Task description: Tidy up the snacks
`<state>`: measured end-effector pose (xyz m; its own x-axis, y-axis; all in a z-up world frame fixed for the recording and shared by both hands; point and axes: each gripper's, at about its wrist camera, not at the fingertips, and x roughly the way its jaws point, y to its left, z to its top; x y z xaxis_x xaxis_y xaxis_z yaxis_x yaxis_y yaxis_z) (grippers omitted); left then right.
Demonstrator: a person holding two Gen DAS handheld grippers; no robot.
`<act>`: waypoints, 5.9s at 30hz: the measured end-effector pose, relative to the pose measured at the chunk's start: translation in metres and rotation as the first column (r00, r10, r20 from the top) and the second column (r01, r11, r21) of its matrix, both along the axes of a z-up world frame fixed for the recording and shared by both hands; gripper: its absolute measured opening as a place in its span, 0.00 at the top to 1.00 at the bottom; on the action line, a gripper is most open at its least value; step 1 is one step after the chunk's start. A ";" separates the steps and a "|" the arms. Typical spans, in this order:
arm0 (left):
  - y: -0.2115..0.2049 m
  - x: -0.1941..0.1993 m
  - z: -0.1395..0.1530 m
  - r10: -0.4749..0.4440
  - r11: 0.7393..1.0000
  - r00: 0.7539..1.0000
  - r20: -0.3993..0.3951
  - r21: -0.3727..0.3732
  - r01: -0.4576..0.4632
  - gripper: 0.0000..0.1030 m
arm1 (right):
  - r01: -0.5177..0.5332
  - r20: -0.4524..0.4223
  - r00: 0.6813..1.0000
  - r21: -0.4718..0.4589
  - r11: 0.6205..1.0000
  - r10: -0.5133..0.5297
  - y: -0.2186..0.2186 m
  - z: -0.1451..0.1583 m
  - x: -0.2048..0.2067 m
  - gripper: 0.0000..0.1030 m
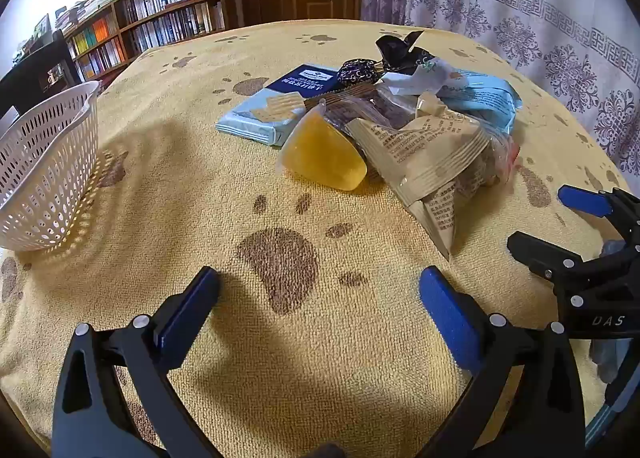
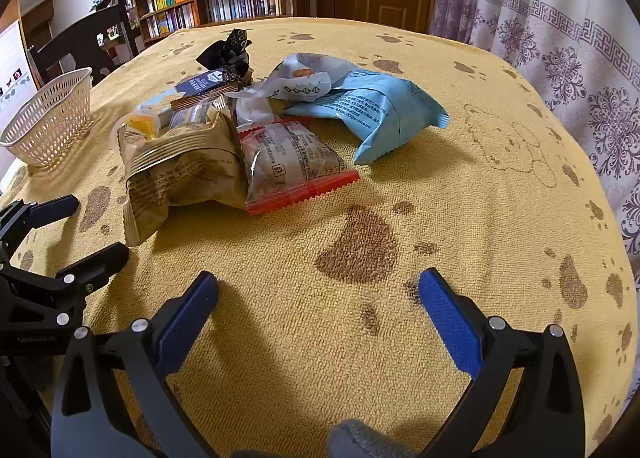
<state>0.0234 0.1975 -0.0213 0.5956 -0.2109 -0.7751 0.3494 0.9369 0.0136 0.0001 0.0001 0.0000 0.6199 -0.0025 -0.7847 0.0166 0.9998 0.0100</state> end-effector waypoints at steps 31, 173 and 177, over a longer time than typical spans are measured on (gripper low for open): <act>0.002 0.002 0.000 0.003 1.000 1.000 -0.004 0.006 -0.003 0.02 | 0.000 0.000 1.000 0.000 1.000 0.000 0.000 0.000 0.000 0.05; 0.049 0.005 0.096 -0.109 0.982 0.950 0.294 -0.114 0.148 0.30 | -0.074 0.062 0.996 0.117 0.990 0.067 -0.018 0.029 0.018 0.05; 0.068 0.009 0.102 -0.057 0.985 0.952 0.301 -0.140 0.103 0.30 | -0.075 0.051 0.996 0.132 0.988 0.069 -0.009 0.028 0.042 0.09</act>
<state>0.0321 0.2651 0.0810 0.7687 -0.3692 -0.5222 0.4256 0.9048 -0.0133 0.0419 -0.0088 0.0279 0.6500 0.1465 -0.7457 -0.0588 0.9880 0.1429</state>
